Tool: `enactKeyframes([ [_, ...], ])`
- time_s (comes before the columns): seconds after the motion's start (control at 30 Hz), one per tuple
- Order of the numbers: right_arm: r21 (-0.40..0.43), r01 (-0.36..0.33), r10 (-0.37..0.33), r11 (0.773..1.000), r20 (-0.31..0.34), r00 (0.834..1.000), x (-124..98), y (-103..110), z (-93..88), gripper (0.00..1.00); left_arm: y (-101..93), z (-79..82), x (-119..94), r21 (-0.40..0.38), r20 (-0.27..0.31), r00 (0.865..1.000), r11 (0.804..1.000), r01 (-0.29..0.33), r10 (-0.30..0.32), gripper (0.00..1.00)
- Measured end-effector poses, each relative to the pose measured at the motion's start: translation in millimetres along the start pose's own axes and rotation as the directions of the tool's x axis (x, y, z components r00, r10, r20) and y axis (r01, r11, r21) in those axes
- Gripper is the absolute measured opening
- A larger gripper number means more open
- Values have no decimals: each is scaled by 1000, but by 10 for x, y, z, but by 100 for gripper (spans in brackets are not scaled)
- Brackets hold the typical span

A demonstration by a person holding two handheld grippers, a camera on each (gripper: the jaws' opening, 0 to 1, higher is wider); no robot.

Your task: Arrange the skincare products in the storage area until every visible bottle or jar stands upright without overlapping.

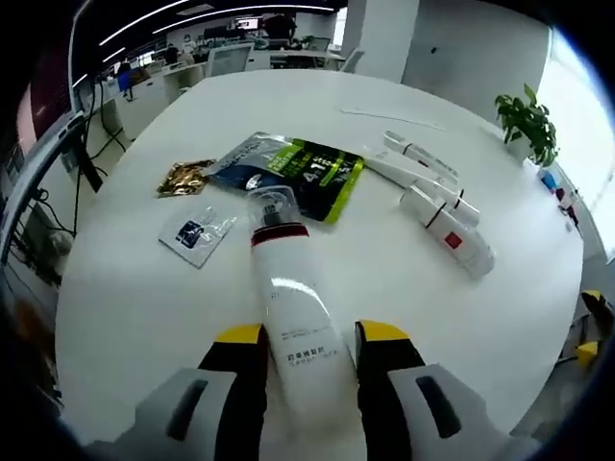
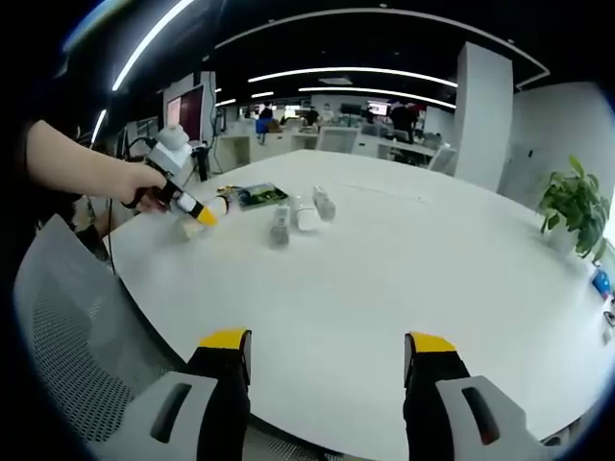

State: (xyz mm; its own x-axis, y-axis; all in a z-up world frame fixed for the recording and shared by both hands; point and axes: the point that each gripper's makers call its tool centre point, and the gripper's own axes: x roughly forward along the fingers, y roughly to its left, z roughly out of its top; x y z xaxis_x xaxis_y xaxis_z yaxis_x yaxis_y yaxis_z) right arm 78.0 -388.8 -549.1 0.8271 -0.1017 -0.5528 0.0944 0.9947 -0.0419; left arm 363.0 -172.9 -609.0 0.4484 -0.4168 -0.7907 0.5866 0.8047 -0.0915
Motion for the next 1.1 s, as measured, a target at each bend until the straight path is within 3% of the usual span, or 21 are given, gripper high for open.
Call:
enactKeyframes([
  [0.33,-4,3,-3,1000,-4,1000,-1,0,-3,69,-68,-228,-85,50,-37,996,996,78,-76,26],
  [0.47,-3,6,-6,1000,-2,1000,-2,-6,-2,69,-115,-356,-167,138,-84,992,984,110,-99,26],
  [0.57,-4,8,-8,1000,-3,1000,-3,-7,-2,69,-90,-473,-216,256,-165,981,957,138,-98,26],
  [0.7,-4,10,-10,1000,-2,1000,-3,-10,0,68,-149,-604,-310,321,-211,972,932,167,-101,25],
  [0.8,-4,9,-9,1000,-2,1000,-4,-10,1,68,-195,-725,-383,380,-267,958,903,200,-100,25],
  [0.9,-5,9,-9,1000,-4,1000,-6,-8,2,68,-161,-759,-401,398,-296,950,891,220,-102,25],
  [0.97,-4,10,-10,1000,-1,1000,-6,-10,6,68,-171,-799,-437,401,-287,952,889,222,-109,24],
  [1.1,-6,-4,4,1000,-8,1000,-2,15,-5,67,-235,-741,-416,337,-260,951,908,250,-166,24],
])
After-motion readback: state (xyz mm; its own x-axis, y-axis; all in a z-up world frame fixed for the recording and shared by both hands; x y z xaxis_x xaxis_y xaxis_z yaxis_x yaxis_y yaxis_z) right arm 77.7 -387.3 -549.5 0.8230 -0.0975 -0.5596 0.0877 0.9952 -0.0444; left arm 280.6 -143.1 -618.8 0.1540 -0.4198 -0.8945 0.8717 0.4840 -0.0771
